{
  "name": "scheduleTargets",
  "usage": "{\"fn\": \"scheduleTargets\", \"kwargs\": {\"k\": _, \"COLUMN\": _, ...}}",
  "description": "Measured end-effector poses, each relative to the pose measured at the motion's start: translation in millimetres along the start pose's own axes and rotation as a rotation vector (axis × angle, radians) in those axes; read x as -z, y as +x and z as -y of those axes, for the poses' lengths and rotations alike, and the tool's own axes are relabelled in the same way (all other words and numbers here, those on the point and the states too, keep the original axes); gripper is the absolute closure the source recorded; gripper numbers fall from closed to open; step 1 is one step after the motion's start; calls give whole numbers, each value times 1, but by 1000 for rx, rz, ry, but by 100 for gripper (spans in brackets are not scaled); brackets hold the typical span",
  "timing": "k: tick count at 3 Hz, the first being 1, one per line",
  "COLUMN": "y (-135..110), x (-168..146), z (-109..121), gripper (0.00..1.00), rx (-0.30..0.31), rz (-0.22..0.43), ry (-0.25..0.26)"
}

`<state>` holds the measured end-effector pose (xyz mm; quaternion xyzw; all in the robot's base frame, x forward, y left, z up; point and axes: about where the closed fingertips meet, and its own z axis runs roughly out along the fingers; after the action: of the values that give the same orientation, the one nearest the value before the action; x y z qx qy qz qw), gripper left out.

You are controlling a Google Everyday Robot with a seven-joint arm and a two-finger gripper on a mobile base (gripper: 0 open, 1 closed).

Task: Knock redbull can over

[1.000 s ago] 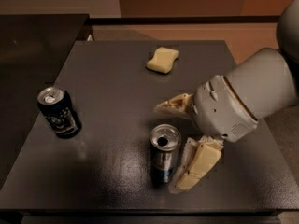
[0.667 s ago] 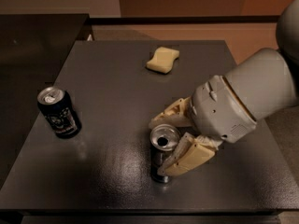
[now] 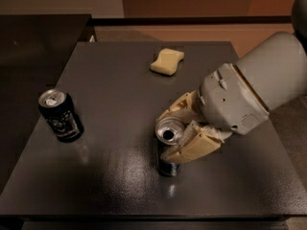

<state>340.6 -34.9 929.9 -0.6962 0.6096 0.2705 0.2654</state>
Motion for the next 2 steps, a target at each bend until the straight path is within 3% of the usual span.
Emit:
{"fn": "scheduleTargets", "kwargs": {"k": 1, "y": -5, "x": 27, "z": 20, "gripper": 100, "rx": -1, "rz": -109, "ry": 40}}
{"fn": "scheduleTargets", "kwargs": {"k": 2, "y": -4, "x": 53, "z": 41, "gripper": 100, "rx": 56, "rz": -272, "ry": 88}}
